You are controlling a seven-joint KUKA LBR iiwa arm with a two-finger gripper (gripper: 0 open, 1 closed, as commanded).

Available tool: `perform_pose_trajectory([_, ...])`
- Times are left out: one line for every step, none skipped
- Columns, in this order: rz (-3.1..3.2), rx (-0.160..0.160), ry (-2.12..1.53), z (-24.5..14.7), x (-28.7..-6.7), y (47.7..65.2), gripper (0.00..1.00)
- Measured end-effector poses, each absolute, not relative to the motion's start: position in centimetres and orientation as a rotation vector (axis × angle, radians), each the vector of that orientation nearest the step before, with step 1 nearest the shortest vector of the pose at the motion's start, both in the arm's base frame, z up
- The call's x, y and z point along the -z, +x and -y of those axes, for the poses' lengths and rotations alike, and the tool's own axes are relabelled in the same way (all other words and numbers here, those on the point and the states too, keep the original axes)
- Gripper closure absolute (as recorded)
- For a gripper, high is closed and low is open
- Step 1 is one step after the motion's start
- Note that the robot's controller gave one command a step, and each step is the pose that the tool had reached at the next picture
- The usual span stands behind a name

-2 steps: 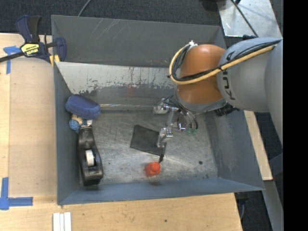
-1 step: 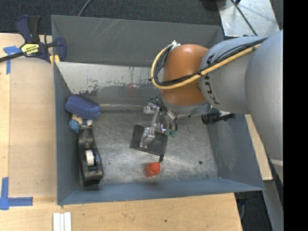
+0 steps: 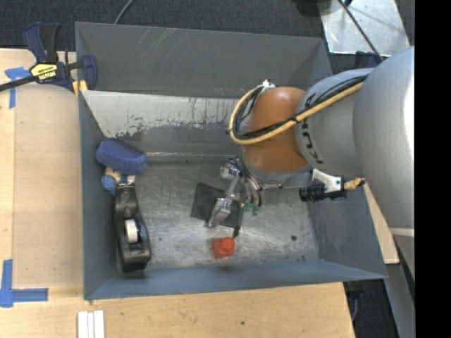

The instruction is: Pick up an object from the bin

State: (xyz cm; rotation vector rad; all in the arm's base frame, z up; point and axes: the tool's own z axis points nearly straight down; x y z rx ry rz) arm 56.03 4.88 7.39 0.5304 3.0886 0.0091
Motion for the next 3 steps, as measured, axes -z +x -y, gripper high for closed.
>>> perform_pose_trajectory([-3.092,-0.005,0.525,-4.9,-7.6,56.2,0.00])
perform_pose_trajectory([-3.076,-0.007,0.525,-4.8,-8.0,56.7,1.00])
perform_pose_trajectory([-3.092,-0.002,0.524,-4.8,-8.8,56.8,1.00])
